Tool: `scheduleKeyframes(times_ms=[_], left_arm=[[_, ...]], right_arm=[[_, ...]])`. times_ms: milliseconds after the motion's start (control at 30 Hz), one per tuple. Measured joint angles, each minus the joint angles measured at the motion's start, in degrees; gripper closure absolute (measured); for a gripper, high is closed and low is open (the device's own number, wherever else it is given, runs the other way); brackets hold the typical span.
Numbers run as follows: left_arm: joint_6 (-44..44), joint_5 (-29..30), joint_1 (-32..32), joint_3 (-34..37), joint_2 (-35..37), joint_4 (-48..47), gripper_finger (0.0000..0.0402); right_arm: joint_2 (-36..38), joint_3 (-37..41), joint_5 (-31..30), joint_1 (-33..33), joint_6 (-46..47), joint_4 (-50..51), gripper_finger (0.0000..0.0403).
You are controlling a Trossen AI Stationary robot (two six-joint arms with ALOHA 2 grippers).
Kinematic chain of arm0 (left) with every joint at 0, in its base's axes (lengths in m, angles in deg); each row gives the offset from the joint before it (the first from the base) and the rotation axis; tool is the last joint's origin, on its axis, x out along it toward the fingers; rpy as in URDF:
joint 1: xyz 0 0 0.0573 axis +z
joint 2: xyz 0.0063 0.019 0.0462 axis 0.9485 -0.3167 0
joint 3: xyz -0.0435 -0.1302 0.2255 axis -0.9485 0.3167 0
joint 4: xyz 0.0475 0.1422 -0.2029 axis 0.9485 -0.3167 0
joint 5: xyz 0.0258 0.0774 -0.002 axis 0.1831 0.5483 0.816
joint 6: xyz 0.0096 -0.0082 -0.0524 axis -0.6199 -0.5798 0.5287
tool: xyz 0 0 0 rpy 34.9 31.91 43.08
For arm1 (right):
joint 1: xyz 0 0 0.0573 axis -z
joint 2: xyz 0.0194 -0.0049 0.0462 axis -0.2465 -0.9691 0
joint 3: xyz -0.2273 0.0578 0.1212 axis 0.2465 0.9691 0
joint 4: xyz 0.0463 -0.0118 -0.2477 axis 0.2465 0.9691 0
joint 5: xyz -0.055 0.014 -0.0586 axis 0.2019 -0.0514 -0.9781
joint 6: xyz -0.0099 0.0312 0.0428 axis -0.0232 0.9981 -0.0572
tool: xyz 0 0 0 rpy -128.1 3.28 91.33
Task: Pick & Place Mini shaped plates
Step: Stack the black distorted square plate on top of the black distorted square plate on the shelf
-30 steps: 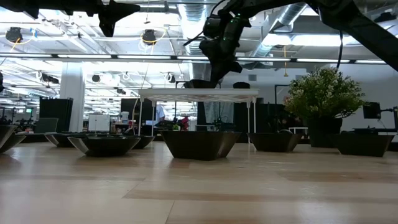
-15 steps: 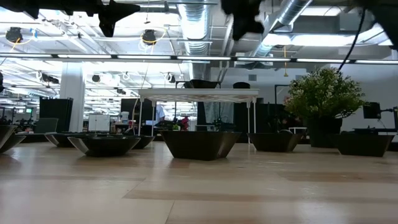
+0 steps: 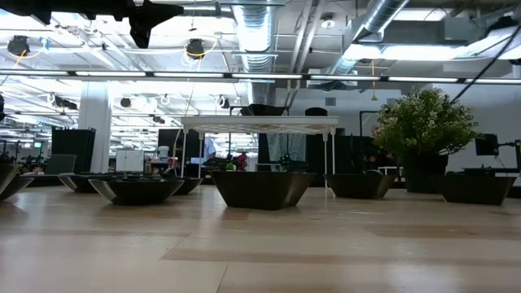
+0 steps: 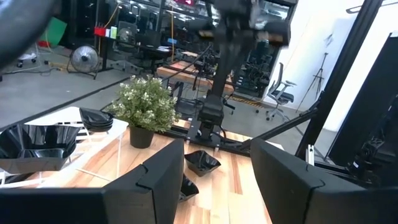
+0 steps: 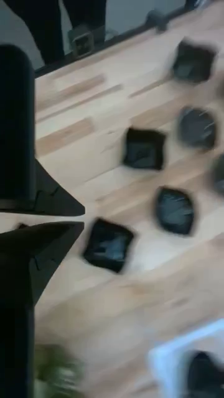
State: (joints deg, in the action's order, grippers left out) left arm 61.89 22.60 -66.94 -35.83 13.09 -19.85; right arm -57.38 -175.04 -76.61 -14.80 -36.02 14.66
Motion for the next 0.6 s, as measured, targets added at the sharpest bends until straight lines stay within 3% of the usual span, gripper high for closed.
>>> scheduleKeyframes(times_ms=[167,333,600], left_arm=[[0.4,0.0,0.0,0.0,0.0,0.9,0.0213],[0.4,0.0,0.0,0.0,0.0,1.0,0.0213],[4.8,0.0,0.0,0.0,0.0,1.1,0.0213]], right_arm=[[7.5,15.7,-4.8,-8.3,13.1,-5.5,0.0391],[13.3,28.9,-8.1,-15.7,19.5,-16.9,0.0393],[16.6,38.8,-9.6,-20.5,21.0,-26.1,0.0393]])
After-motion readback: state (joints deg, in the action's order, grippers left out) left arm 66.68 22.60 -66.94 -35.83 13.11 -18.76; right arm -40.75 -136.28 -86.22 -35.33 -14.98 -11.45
